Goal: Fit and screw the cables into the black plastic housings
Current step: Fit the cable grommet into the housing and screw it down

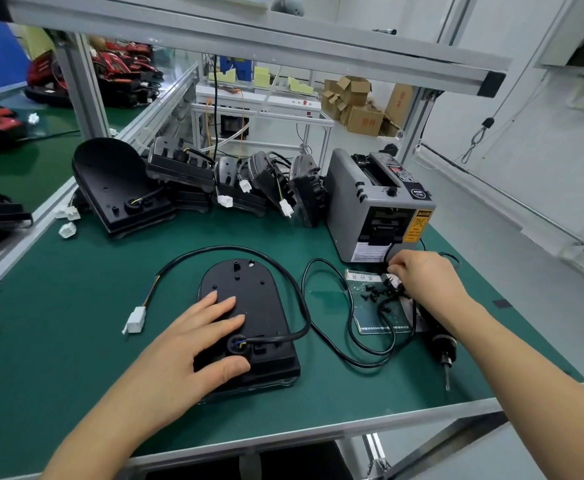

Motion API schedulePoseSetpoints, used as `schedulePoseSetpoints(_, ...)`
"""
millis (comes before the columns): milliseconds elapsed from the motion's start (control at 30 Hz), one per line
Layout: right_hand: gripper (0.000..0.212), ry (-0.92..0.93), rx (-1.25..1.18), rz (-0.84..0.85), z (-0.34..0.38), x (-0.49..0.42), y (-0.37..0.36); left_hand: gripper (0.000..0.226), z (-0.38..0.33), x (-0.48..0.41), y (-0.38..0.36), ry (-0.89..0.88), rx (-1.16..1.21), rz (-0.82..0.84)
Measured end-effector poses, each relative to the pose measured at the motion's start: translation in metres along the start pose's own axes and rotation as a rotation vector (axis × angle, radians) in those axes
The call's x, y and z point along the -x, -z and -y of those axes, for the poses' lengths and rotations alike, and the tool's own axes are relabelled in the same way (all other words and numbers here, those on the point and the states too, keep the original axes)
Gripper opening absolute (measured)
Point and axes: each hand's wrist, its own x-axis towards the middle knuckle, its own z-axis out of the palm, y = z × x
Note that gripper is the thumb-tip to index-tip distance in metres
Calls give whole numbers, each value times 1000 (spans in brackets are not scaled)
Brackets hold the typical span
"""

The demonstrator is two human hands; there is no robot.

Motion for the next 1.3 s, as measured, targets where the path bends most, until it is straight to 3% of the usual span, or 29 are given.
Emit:
schedulePoseSetpoints(133,10,-127,-489,-40,18,17,17,58,-2,2,0,-5,38,-29)
schedulePoseSetpoints(267,14,-159,-995,110,62,45,34,41,-9,4,-1,-21,94,-179)
schedulePoseSetpoints(367,17,-126,-1201,216,101,73,43,15,-20,8,-3,-33,67,-326)
schedulePoseSetpoints(433,20,-76,-1268,269,123,94,47,11,-29,13,-6,-20,52,-430)
schedulePoseSetpoints(600,19,1,-1207,307,154,131,46,18,-44,16,-12,-29,-60,-432)
schedulePoseSetpoints(767,17,5,-1139,252,159,148,35,9,-49,10,-17,-2,-77,-401)
schedulePoseSetpoints(933,24,72,-1012,72,162,153,22,12,-48,10,-19,19,6,-415)
schedulePoseSetpoints(1067,9,191,-822,-170,168,154,14,15,-46,9,-18,2,30,-411)
schedulePoseSetpoints(1133,13,247,-753,-261,171,154,12,11,-45,9,-18,-14,41,-405)
schedulePoseSetpoints(1300,20,312,-565,-350,168,147,14,2,-38,9,-16,-75,42,-356)
